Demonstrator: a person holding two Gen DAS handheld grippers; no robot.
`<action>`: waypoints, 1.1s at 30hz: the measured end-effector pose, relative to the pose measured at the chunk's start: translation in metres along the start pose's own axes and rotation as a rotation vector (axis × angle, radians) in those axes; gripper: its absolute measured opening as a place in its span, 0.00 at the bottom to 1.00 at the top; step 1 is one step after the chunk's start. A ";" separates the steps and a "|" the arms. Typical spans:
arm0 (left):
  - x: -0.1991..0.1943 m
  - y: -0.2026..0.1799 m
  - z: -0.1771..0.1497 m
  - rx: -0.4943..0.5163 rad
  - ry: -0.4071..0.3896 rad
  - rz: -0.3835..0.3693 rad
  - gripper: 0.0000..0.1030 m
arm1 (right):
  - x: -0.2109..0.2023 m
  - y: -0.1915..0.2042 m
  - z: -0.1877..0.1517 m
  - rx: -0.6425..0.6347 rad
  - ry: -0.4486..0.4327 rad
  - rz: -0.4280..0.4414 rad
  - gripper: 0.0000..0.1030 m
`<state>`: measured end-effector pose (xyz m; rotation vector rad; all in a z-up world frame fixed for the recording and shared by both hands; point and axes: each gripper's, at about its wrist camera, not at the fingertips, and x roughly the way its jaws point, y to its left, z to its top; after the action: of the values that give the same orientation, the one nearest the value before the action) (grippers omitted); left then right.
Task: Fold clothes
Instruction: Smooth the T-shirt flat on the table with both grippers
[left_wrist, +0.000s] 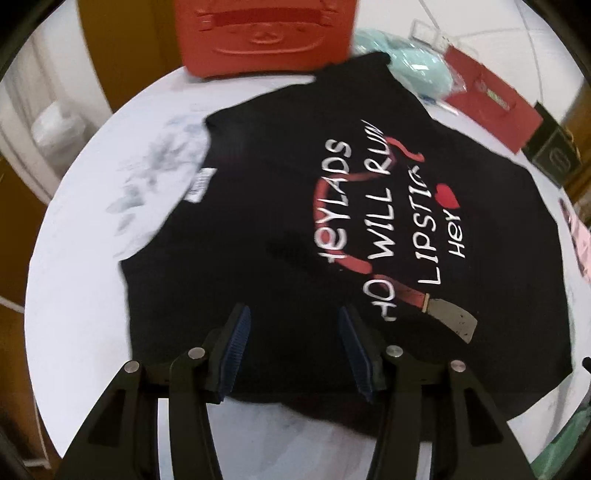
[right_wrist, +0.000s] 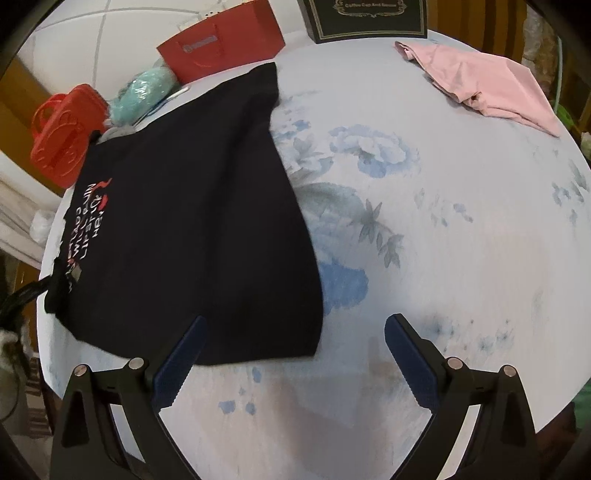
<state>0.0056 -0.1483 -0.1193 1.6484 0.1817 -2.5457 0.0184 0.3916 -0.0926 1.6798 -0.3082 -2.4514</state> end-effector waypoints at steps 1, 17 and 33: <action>0.006 -0.004 0.001 0.004 0.009 0.006 0.50 | -0.001 0.000 -0.003 -0.003 -0.002 0.004 0.95; 0.018 -0.008 -0.013 -0.031 0.006 0.063 0.63 | 0.038 0.028 -0.007 -0.078 0.074 -0.051 0.93; 0.006 0.007 -0.002 -0.081 -0.015 -0.079 0.36 | 0.042 0.048 -0.004 -0.071 0.122 -0.178 0.60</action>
<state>0.0061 -0.1550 -0.1263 1.6238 0.3500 -2.5692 0.0081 0.3346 -0.1194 1.8910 -0.0574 -2.4331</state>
